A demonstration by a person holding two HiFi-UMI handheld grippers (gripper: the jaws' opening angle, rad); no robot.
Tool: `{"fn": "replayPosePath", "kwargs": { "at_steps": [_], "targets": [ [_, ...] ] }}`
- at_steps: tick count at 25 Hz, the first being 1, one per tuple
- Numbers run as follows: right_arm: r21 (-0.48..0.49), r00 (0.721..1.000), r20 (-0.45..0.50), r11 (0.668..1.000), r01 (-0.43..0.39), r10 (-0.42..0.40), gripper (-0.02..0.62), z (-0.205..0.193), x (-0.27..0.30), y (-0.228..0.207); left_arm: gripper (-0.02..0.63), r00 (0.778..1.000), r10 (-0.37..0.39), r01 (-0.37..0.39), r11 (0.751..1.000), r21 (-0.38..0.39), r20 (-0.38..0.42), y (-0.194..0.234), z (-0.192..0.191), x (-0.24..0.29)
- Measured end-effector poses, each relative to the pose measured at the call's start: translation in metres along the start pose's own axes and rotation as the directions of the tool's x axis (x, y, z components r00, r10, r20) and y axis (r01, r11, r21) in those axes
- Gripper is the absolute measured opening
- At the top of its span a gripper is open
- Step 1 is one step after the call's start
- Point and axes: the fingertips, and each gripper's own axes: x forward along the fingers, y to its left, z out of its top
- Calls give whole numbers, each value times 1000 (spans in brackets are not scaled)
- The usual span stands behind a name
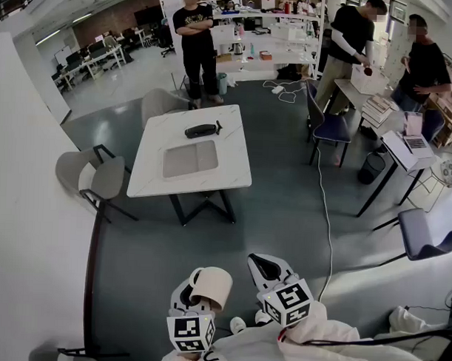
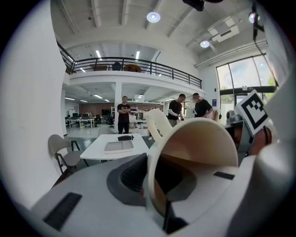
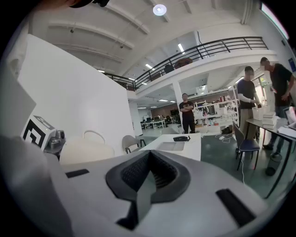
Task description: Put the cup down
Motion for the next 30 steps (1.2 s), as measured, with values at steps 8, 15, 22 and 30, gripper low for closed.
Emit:
{"fn": "replayPosePath", "kwargs": {
  "at_steps": [8, 15, 22, 30],
  "targets": [
    [7, 1000, -8, 1000, -22, 22, 5, 1, 2, -10, 48, 1000, 17, -17, 1000, 0, -13, -7, 1, 9],
    [10, 999, -2, 999, -40, 40, 5, 7, 2, -20, 48, 999, 31, -31, 1000, -3, -18, -13, 6, 15],
    [16, 999, -5, 999, -48, 48, 5, 7, 4, -36, 48, 999, 45, -45, 999, 1, -21, -21, 9, 26],
    [23, 999, 2, 998, -53, 53, 5, 1, -4, -61, 48, 997, 77, -77, 997, 5, -9, -32, 6, 38]
  ]
}}
